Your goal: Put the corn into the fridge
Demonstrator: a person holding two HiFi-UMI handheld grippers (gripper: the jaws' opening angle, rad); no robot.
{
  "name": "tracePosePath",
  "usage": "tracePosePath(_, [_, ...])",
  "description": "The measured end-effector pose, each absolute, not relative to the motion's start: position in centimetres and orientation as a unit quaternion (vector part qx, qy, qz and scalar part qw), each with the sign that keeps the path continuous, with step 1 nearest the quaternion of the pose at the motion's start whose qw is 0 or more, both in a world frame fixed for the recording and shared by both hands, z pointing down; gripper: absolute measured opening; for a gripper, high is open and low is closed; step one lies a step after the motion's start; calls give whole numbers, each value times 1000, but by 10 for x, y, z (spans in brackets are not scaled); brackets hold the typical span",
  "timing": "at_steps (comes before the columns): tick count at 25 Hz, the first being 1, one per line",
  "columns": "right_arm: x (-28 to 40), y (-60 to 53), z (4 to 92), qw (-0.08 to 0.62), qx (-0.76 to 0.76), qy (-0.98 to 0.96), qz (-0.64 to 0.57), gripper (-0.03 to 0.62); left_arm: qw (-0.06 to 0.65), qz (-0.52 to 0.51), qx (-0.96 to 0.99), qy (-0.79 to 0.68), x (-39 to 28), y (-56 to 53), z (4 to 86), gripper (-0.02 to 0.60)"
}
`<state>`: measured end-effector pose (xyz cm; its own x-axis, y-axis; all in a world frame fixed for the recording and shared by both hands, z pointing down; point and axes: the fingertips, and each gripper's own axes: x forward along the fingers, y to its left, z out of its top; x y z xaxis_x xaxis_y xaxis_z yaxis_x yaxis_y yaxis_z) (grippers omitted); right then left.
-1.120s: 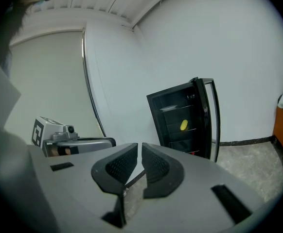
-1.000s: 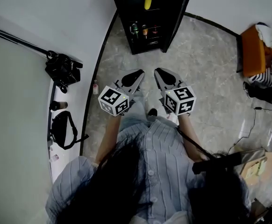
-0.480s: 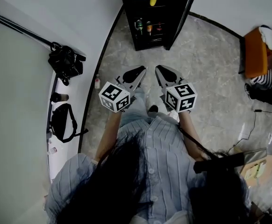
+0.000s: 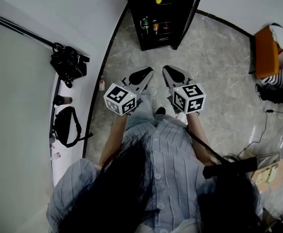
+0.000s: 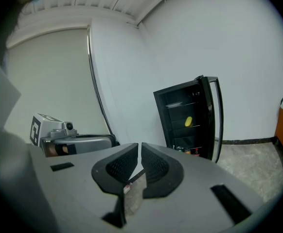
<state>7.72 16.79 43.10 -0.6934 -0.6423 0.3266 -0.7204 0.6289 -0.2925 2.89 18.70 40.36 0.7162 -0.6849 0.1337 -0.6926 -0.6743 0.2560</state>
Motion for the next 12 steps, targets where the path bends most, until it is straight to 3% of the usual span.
tracePosePath(12, [70,172,434,105,371,-900,205,34,146,11,914,-378,26,193,403,18])
